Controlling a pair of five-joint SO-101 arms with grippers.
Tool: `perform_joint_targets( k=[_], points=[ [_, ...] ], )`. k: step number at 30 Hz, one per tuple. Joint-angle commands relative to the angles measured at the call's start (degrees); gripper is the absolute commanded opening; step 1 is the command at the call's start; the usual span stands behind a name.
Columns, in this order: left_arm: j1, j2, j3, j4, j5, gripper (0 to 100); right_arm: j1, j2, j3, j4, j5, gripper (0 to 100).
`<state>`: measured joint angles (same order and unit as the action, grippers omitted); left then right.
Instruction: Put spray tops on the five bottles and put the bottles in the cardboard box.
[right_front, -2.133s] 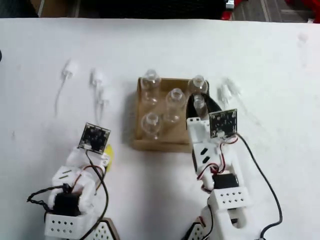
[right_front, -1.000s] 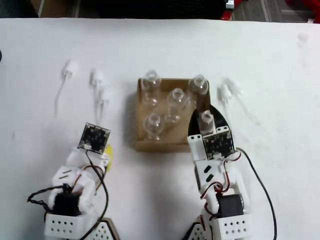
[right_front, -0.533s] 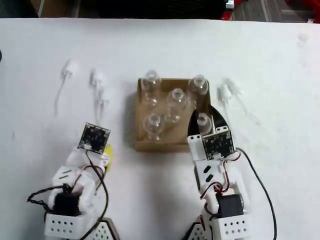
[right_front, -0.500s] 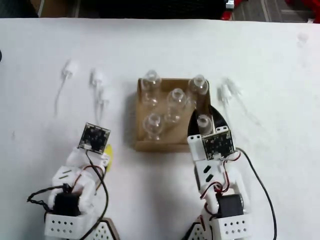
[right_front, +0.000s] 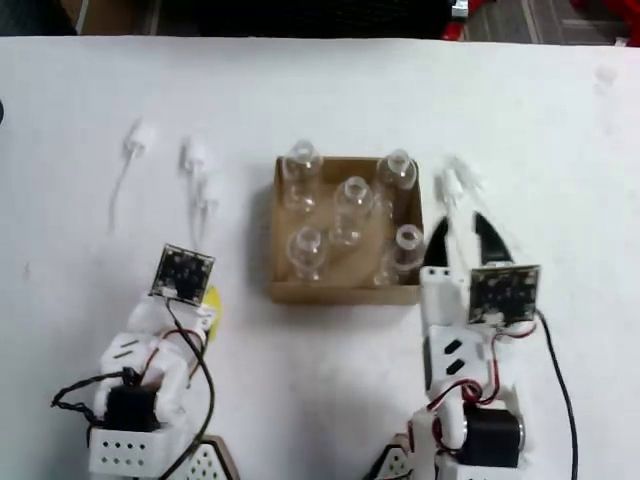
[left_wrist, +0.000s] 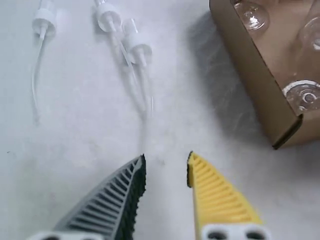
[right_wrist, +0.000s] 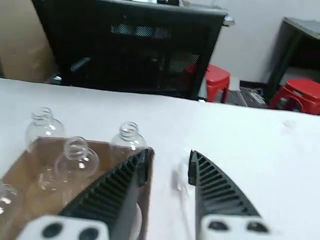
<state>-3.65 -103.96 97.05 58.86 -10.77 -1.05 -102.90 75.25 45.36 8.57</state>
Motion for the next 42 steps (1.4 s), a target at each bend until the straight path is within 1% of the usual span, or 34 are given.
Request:
perform_joint_targets(
  k=[1, 5, 8, 12, 14, 17, 20, 22, 25, 29, 33, 35, 38, 42],
  points=[
    [-1.0, -0.4, -1.0, -1.7, -0.4, 13, 9.1, 0.2, -2.5, 4.7, -0.6, 10.6],
    [-0.9, -0.4, -1.0, -1.7, -0.4, 13, 13.1, 0.2, -1.1, 6.9, -0.6, 10.6],
    [-1.1, -0.4, -1.0, -1.7, -0.4, 13, 14.4, 0.2, 3.0, 6.2, -1.3, 10.6],
    [-1.2, -0.4, -1.1, -1.7, -0.4, 13, 16.3, 0.2, 10.8, -0.5, -4.9, 10.5],
    [-1.2, -0.4, -1.2, -1.9, -0.4, 13, 18.0, 0.2, 13.9, -4.4, -5.1, 10.5],
    [-1.2, -0.4, -1.9, -1.6, -0.4, 13, 18.2, 0.2, 17.3, -8.3, -5.1, 9.1],
    [-0.8, -0.4, -1.9, -1.5, -0.4, 13, 18.2, 0.2, 18.8, -10.5, -4.8, 0.7],
    [-0.8, -0.4, -1.9, -1.5, -0.4, 13, 18.2, 0.2, 19.4, -10.8, -4.7, 3.1],
    [-1.4, -0.4, -2.0, -1.0, -0.9, 13, 18.2, 0.2, 19.7, -10.9, -4.7, 1.4],
    [-3.6, -0.4, -3.8, -1.1, -8.3, 13, 18.3, 0.2, 19.8, -10.9, -4.6, 1.6],
    [-9.0, -0.3, -14.9, 2.2, -9.6, 13, 18.2, 0.2, 20.2, -10.9, -4.6, 1.6],
    [-10.7, -0.3, -21.5, 4.5, -12.7, 13, 18.2, 0.2, 20.3, -10.9, -4.6, 1.6],
    [-10.9, -0.2, -28.5, 6.4, -19.9, 13, 18.2, 0.2, 20.3, -10.9, -4.6, 1.6],
    [-10.9, -0.2, -31.9, 6.1, -23.9, 13, 18.2, 0.2, 20.4, -10.9, -4.6, 1.6]
  ],
)
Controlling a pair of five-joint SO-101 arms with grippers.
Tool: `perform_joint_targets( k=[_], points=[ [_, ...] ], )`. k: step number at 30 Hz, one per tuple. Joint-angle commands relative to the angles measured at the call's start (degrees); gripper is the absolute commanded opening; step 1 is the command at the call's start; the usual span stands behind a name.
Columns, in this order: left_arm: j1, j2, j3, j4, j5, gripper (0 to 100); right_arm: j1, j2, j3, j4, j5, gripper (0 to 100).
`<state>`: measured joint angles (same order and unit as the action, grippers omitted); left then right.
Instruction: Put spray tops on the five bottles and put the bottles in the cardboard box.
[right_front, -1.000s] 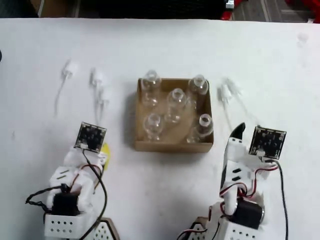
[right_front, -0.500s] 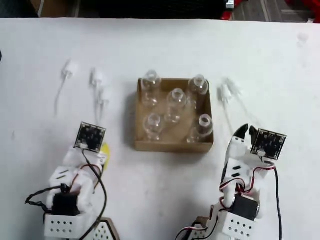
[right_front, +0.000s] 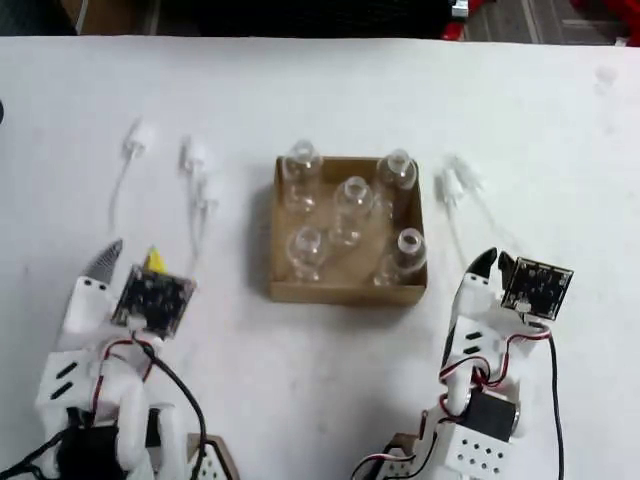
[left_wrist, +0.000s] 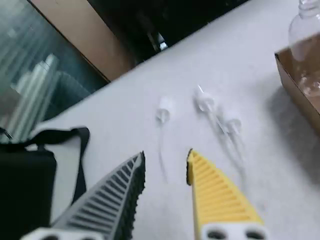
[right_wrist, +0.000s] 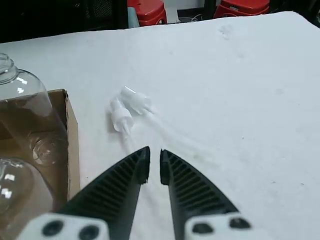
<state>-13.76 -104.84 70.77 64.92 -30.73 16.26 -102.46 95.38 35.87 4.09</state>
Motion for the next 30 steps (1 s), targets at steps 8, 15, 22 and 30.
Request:
perform_joint_targets(
  k=[8, 15, 22, 30],
  points=[
    [-0.9, 5.9, -9.7, -5.5, -6.7, 13, 0.8, -0.2, 0.8, -2.5, -0.1, 1.6],
    [-0.3, 38.0, -31.2, 0.3, -6.6, 13, 0.8, -0.2, 1.1, -2.5, 0.0, 1.6],
    [4.9, 75.1, -58.6, 11.4, -4.0, 13, 0.9, -0.2, 1.5, -4.0, 0.0, 1.7],
    [7.6, 112.8, -88.5, 14.6, 15.6, 13, 0.8, -0.1, 1.5, -4.0, 0.0, 1.7]
  ],
)
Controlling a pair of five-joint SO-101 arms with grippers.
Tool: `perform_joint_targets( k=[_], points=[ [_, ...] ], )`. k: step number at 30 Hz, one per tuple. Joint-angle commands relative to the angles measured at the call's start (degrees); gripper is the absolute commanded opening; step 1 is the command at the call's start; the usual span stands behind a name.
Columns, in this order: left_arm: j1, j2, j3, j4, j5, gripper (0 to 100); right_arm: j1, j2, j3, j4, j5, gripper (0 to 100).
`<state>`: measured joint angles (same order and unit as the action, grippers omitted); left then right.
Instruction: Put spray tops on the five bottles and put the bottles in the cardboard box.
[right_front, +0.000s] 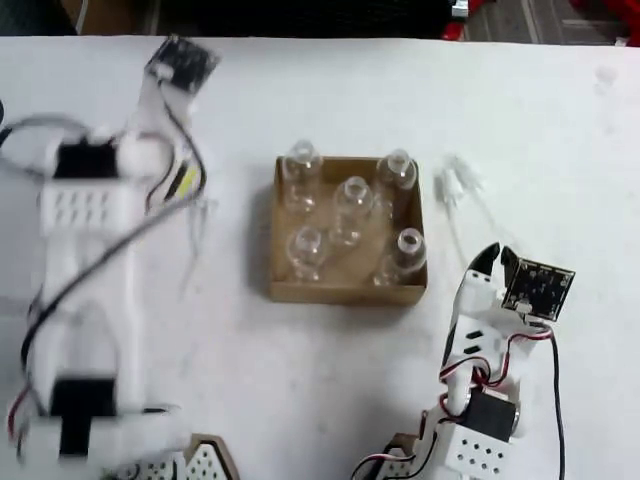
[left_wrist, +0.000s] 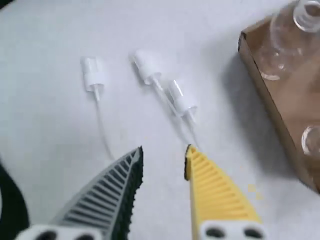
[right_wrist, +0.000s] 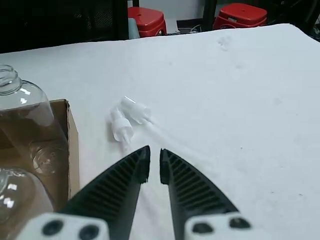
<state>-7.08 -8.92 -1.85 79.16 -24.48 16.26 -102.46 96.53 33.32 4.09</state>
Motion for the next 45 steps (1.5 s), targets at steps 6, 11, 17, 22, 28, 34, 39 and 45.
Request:
perform_joint_targets(
  k=[6, 11, 17, 22, 28, 34, 39, 45],
  points=[
    [0.6, 38.6, -35.2, 0.6, 20.4, 18, 0.0, -0.1, 0.4, -1.5, 0.0, 1.8],
    [-1.9, 53.5, -50.3, 1.2, 26.1, 21, -0.8, -0.1, 0.4, -1.2, 0.0, 1.9],
    [-3.8, 68.9, -66.9, 1.2, 31.0, 21, -0.9, -0.1, 0.4, -1.2, 0.0, 2.0],
    [-4.2, 78.0, -78.0, 1.2, 32.5, 21, -0.9, -0.1, 0.4, -1.2, 0.0, 2.0],
    [-4.3, 83.9, -84.1, 1.2, 32.6, 16, -0.9, -0.1, 0.4, -1.2, 0.0, 2.1],
    [-4.1, 85.8, -84.7, 1.3, 28.7, 6, -0.9, -0.1, 0.4, -1.2, 0.0, 2.1],
    [-4.1, 84.0, -89.0, 8.0, 29.5, 5, -0.9, -0.1, 0.4, -1.3, 0.0, 2.1],
    [-2.3, 72.4, -93.2, 19.4, 29.4, 5, -0.9, -0.1, 0.4, -1.5, 0.0, 2.1]
  ],
)
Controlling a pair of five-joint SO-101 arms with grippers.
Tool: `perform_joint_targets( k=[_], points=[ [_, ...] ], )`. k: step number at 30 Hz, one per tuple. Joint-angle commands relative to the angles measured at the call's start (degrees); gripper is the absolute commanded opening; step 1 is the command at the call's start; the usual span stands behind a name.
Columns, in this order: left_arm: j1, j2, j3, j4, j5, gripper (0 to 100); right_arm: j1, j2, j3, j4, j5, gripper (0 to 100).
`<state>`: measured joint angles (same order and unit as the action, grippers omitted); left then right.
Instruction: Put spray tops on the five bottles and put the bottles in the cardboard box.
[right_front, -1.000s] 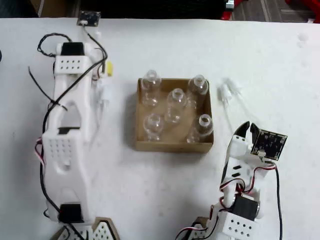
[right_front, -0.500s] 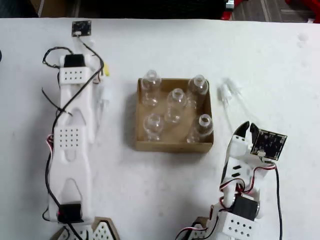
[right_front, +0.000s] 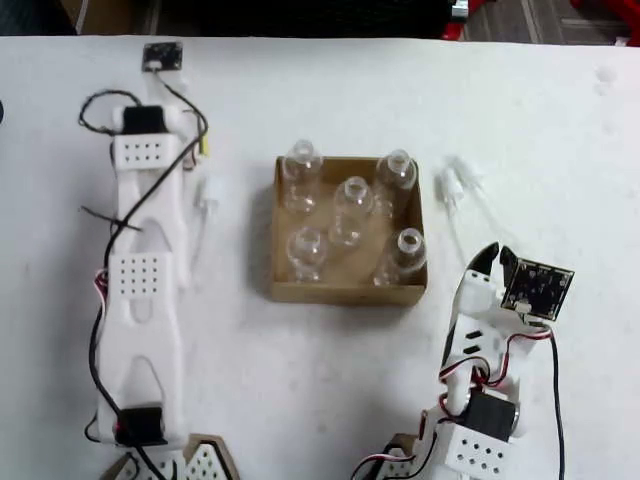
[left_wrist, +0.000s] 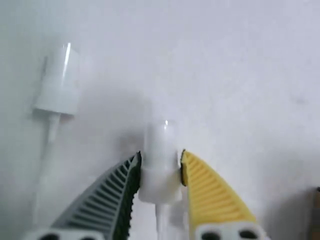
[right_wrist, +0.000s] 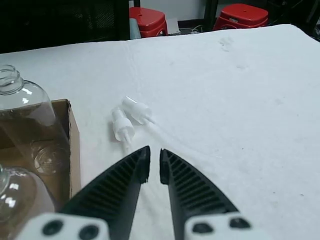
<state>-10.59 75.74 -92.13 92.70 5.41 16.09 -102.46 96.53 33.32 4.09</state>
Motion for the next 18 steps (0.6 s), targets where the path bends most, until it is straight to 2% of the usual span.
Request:
perform_joint_targets(
  k=[1, 12, 14, 18],
  points=[
    [1.5, -15.0, -2.9, 8.3, -0.5, 5, -0.7, -0.1, 0.4, -1.5, 0.0, 2.1],
    [1.8, -41.4, -0.1, 10.1, -0.5, 4, -0.7, -0.1, 0.4, -1.2, 0.0, 2.1],
    [2.3, -48.7, 6.1, 10.1, -0.5, 2, -0.7, -0.1, 0.4, -1.2, 0.0, 2.1],
    [4.0, -67.6, 27.1, 9.9, -0.6, 2, -0.7, -0.1, 0.4, -1.2, 0.0, 2.1]
  ],
)
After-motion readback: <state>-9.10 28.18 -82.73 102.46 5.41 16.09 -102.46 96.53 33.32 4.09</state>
